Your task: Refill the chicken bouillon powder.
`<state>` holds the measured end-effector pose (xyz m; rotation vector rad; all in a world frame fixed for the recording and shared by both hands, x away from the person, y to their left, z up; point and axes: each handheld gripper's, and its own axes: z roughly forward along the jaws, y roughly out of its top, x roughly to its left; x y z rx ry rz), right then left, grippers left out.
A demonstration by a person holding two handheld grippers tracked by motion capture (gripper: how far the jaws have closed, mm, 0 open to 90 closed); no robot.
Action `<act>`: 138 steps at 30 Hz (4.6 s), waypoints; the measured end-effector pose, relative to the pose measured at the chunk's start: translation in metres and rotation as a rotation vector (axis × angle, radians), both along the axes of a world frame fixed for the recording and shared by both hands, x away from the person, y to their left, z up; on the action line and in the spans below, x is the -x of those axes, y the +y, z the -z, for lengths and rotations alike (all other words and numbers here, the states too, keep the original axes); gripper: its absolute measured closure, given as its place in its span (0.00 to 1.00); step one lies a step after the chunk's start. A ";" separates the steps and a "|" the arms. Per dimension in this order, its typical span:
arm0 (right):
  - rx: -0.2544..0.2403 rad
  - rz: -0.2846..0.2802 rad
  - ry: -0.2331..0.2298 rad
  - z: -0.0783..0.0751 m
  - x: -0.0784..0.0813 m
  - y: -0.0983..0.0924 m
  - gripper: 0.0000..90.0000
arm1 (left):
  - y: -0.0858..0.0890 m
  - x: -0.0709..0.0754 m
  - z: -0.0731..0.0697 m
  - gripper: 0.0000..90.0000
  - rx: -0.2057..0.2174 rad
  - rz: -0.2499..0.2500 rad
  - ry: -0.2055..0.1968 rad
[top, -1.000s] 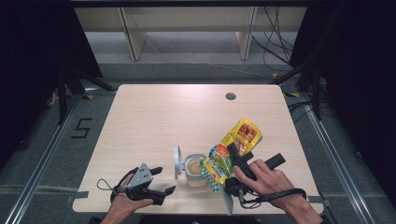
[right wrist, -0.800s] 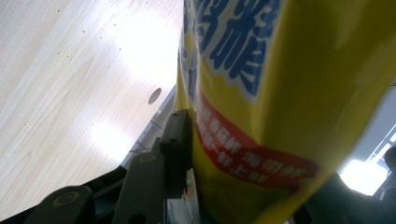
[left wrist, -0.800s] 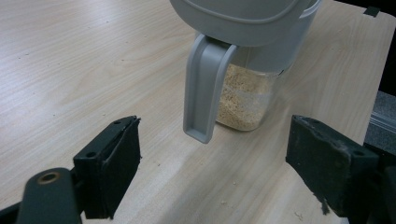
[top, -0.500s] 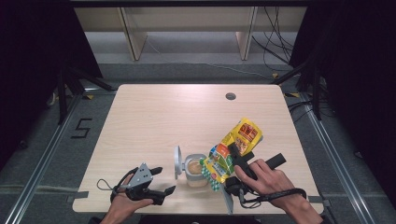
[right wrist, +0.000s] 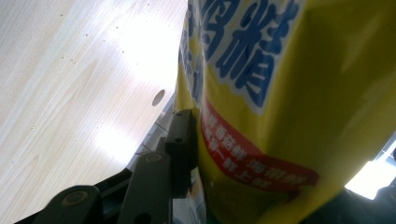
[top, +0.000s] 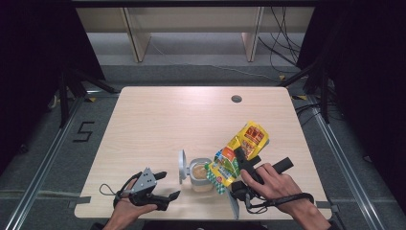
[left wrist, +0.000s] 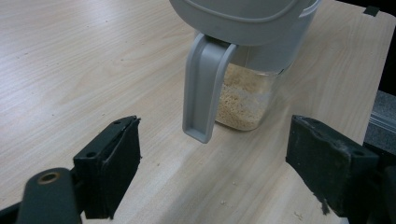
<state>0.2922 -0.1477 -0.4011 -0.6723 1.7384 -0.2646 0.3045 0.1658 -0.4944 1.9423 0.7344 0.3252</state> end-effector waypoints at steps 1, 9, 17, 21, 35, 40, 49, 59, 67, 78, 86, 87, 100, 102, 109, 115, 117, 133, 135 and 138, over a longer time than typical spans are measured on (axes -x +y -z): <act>0.009 -0.007 -0.001 -0.001 0.000 0.000 0.74 | 0.001 0.000 0.000 0.19 -0.007 0.004 0.002; -0.018 0.011 0.010 0.001 0.000 -0.001 0.75 | 0.001 0.000 0.000 0.19 -0.006 0.004 0.001; -0.022 0.008 0.019 0.000 -0.002 -0.001 0.77 | 0.000 0.000 0.000 0.19 0.004 -0.003 -0.001; -0.035 0.018 0.021 -0.001 -0.001 -0.003 0.77 | 0.000 0.000 0.000 0.19 0.002 0.002 -0.005; -0.082 0.035 0.046 0.001 -0.001 -0.005 0.78 | 0.000 0.000 0.000 0.19 0.003 0.001 -0.005; -0.108 0.045 0.069 0.003 -0.002 -0.007 0.79 | 0.000 0.000 -0.001 0.19 0.003 0.001 -0.006; -0.209 0.056 0.141 0.006 -0.006 -0.014 0.80 | 0.000 0.000 -0.001 0.19 0.003 0.001 -0.006; -0.282 0.062 0.208 0.007 -0.008 -0.022 0.80 | 0.000 0.000 0.000 0.19 0.003 -0.001 -0.005; -0.446 0.089 0.297 0.014 -0.008 -0.034 0.81 | 0.000 0.000 0.000 0.19 0.003 -0.002 0.000; -0.627 0.078 0.385 0.022 -0.014 -0.046 0.82 | 0.002 -0.001 -0.002 0.19 -0.012 0.007 -0.016; -0.778 0.096 0.454 0.031 -0.014 -0.054 0.83 | 0.001 0.000 -0.001 0.19 0.005 -0.002 -0.002; -0.751 0.057 0.445 0.030 -0.017 -0.054 0.84 | 0.001 0.000 -0.001 0.19 0.005 -0.002 -0.002; -1.051 0.056 0.653 0.045 -0.023 -0.071 0.87 | 0.001 0.000 -0.001 0.19 0.012 -0.005 0.000; -1.127 0.056 0.691 0.045 -0.027 -0.075 0.88 | 0.001 0.000 -0.001 0.19 0.007 -0.003 0.000; -1.232 0.076 0.743 0.051 -0.037 -0.083 0.90 | 0.002 0.000 -0.002 0.19 -0.002 -0.001 -0.009; -1.325 0.113 0.751 0.052 -0.040 -0.093 0.90 | 0.002 -0.001 -0.002 0.19 -0.013 0.015 -0.026; -1.340 0.118 0.763 0.053 -0.041 -0.095 0.89 | 0.002 0.000 -0.002 0.19 -0.014 0.002 -0.018; -1.508 0.190 0.807 0.061 -0.041 -0.126 0.87 | 0.001 0.000 -0.002 0.19 -0.012 0.009 -0.019; -1.513 0.195 0.804 0.061 -0.041 -0.127 0.86 | 0.001 0.000 -0.002 0.19 -0.014 0.007 -0.019; -1.522 0.207 0.790 0.062 -0.039 -0.129 0.86 | 0.002 -0.001 -0.002 0.19 -0.018 0.019 -0.027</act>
